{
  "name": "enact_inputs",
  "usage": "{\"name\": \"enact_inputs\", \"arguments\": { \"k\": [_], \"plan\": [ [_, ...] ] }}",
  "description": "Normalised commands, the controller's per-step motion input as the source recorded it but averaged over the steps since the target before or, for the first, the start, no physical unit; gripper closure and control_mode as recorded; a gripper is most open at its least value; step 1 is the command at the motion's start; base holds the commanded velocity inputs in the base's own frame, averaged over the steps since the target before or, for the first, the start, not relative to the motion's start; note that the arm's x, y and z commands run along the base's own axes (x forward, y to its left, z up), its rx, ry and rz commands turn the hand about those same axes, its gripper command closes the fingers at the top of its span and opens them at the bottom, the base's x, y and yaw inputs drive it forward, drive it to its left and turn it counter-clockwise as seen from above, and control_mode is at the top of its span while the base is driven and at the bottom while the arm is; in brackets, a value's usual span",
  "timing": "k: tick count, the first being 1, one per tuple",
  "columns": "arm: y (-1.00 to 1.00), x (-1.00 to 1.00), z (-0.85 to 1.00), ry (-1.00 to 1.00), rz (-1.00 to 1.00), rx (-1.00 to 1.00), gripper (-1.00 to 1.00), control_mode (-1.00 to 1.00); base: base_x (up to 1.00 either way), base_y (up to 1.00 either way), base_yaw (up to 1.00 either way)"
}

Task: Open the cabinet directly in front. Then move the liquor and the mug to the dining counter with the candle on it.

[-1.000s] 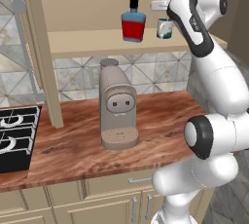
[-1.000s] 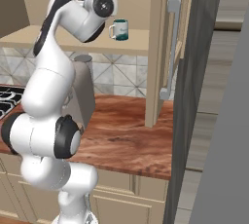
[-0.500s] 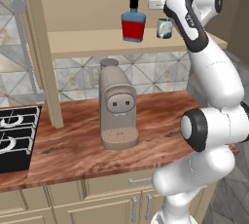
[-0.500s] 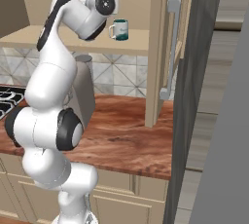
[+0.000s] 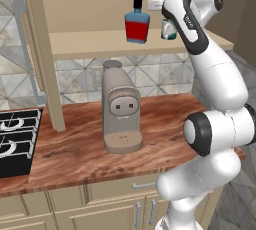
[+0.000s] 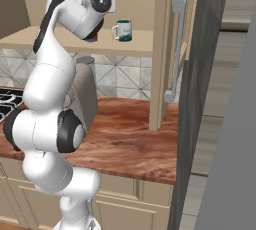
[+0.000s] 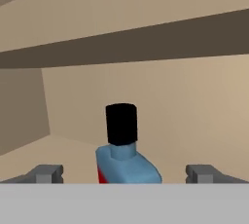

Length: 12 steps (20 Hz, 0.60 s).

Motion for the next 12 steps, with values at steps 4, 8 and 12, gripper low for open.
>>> {"name": "enact_inputs", "arguments": {
  "k": [4, 8, 12],
  "plan": [
    [0.0, 0.01, 0.0, 0.0, 0.0, 0.0, -1.0, -1.0, 0.0, 0.0, 0.0],
    [0.0, 0.07, 0.0, 0.0, 0.0, 0.0, -1.0, -1.0, 0.0, 0.0, 0.0],
    [0.01, 0.12, 0.0, 0.0, 0.0, 0.0, -1.0, -1.0, 0.0, 0.0, 0.0]
  ]
}}
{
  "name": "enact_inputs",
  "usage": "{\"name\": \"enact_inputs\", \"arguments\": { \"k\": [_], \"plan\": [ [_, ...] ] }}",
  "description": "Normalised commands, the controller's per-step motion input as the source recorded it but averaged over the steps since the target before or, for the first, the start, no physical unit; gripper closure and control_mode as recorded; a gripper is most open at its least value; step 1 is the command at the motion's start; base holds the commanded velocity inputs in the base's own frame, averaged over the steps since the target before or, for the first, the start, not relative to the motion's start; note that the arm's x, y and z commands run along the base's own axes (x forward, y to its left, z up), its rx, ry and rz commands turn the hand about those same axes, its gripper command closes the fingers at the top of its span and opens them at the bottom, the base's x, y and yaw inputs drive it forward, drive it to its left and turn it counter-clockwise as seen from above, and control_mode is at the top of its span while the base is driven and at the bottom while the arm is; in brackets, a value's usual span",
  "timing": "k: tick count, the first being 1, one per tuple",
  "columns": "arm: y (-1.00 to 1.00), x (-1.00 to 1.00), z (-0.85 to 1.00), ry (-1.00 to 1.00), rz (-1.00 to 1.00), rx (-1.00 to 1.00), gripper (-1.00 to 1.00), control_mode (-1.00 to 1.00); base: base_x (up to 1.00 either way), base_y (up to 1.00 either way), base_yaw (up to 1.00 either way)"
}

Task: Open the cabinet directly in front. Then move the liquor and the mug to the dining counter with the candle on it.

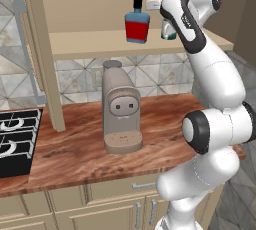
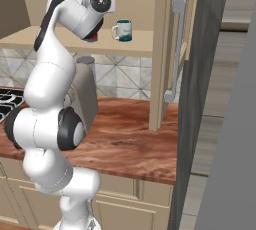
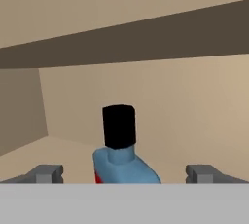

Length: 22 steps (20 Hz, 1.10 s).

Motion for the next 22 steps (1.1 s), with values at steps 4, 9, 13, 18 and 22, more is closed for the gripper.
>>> {"name": "enact_inputs", "arguments": {
  "k": [4, 9, 13, 18, 22],
  "plan": [
    [0.03, 0.2, 0.0, 0.01, 0.0, 0.0, -1.0, -1.0, 0.0, 0.0, 0.0],
    [0.07, 0.19, 0.0, 0.01, 0.0, -0.01, -1.0, -1.0, 0.0, 0.0, 0.0],
    [0.1, 0.19, 0.0, 0.03, 0.0, -0.02, -1.0, -1.0, 0.0, 0.0, 0.0],
    [0.14, 0.19, 0.0, 0.03, 0.0, -0.03, -1.0, -1.0, 0.0, 0.0, 0.0],
    [0.12, 0.1, -0.07, 0.01, 0.0, -0.04, -1.0, -1.0, 0.0, 0.0, 0.0]
  ]
}}
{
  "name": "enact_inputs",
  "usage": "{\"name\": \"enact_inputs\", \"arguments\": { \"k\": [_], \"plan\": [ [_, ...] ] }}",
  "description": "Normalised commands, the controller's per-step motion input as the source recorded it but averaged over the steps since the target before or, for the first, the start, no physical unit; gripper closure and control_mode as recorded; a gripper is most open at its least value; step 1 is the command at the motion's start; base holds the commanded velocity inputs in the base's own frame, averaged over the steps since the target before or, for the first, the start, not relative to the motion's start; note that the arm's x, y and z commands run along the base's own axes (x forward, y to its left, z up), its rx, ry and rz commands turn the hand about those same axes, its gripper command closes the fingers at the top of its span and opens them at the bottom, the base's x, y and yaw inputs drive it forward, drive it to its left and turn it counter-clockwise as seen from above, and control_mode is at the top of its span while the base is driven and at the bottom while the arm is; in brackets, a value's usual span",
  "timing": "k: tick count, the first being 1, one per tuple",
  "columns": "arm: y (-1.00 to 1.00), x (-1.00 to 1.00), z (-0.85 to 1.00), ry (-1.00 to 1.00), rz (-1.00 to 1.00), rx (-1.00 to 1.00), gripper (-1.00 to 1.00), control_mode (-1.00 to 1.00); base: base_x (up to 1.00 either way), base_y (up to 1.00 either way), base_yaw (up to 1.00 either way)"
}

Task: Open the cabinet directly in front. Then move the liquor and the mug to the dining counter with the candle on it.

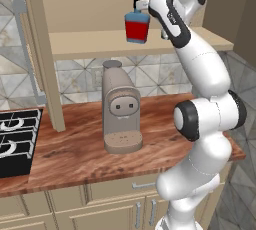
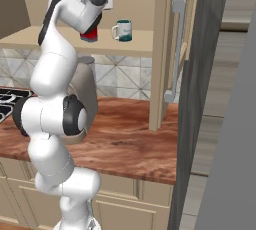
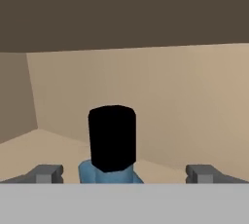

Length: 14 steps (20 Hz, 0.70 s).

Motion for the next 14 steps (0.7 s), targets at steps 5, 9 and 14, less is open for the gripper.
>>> {"name": "enact_inputs", "arguments": {
  "k": [5, 9, 14],
  "plan": [
    [0.01, 0.0, -0.07, 0.0, 0.0, -0.02, -1.0, -1.0, 0.0, 0.0, 0.0],
    [0.01, 0.09, 0.0, 0.0, 0.0, -0.01, -1.0, -1.0, 0.0, 0.0, 0.0],
    [0.0, 0.2, -0.01, 0.0, 0.0, 0.0, -1.0, -1.0, 0.0, 0.0, 0.0]
  ]
}}
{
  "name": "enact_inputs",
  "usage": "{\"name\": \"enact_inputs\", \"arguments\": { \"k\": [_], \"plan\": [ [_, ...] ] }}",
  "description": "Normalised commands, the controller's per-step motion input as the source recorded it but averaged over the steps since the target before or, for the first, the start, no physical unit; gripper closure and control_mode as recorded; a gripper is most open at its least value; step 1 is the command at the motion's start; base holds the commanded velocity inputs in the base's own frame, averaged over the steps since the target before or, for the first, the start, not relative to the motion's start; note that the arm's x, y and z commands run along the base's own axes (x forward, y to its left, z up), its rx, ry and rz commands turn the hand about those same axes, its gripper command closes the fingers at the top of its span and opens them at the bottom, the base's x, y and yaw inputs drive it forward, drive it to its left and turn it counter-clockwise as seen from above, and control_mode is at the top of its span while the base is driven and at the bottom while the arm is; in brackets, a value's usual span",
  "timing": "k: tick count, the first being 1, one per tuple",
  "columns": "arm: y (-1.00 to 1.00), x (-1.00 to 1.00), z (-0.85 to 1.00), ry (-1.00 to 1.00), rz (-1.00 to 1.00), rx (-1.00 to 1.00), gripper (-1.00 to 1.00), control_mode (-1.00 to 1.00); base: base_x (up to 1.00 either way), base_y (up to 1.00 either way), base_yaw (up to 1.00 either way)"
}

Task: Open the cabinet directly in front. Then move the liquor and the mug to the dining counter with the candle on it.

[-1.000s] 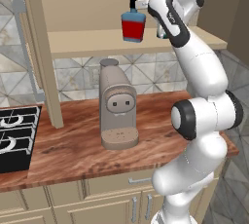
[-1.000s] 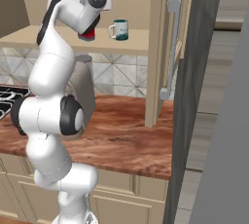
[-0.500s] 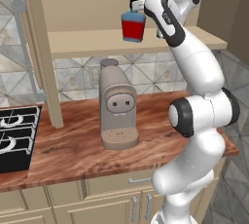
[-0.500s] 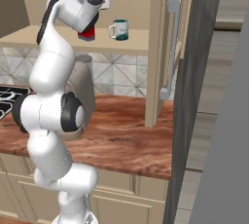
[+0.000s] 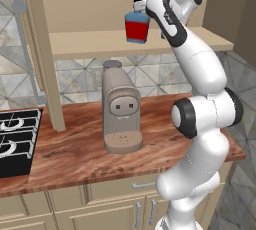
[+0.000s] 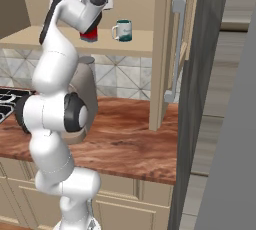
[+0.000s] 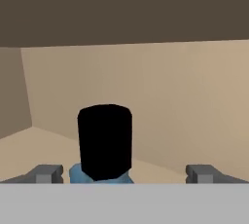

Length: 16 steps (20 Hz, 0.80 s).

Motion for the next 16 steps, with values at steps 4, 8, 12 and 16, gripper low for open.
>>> {"name": "enact_inputs", "arguments": {
  "k": [4, 8, 12, 16],
  "plan": [
    [0.0, 0.28, -0.04, 0.0, 0.0, 0.0, -1.0, -1.0, 0.0, 0.0, 0.0],
    [0.02, 0.24, 0.0, 0.0, 0.0, 0.0, -1.0, -1.0, 0.0, 0.0, 0.0],
    [0.1, 0.28, -0.01, 0.0, 0.0, 0.0, -1.0, -1.0, 0.0, 0.0, 0.0],
    [0.13, 0.09, 0.0, 0.0, 0.0, 0.0, -1.0, -1.0, 0.0, 0.0, 0.0]
  ]
}}
